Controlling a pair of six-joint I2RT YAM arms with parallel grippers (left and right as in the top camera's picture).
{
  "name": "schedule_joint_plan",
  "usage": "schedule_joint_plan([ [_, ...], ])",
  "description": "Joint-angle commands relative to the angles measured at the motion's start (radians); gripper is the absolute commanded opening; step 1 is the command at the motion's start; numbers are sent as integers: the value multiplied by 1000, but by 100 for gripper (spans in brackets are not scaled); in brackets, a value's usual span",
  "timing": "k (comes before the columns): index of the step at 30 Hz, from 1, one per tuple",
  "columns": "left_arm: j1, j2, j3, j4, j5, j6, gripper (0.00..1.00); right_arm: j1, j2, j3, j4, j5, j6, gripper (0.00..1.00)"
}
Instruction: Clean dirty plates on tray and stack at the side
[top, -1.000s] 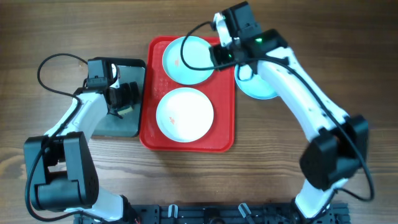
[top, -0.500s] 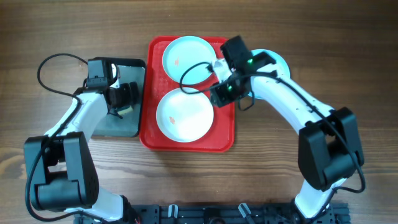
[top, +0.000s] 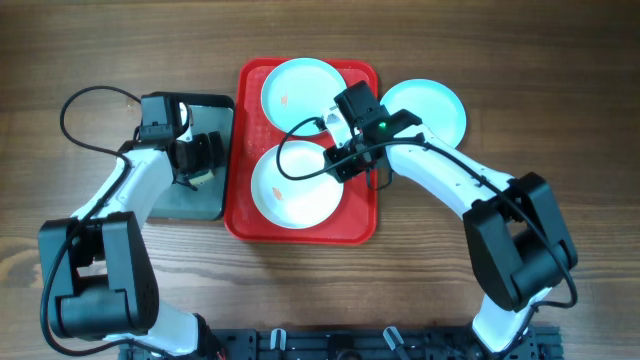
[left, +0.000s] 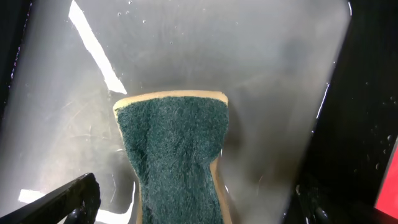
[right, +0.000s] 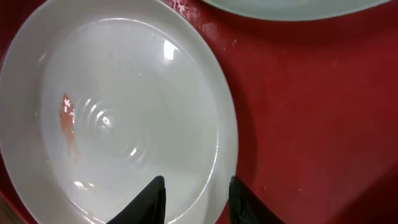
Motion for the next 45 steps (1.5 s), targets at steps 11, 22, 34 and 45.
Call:
schedule_joint_plan([
  [11,3,-18,-7,3,8,2,100,2,99,-4,47,31,79,25],
  [22,3,-18,-7,2,9,2,100,1,71,2,-1,27,288,13],
  [34,3,-18,-7,2,8,2,100,2,27,2,-63,-6,492,4],
  [45,3,-18,-7,3,8,2,100,3,25,2,-124,-108,692,4],
])
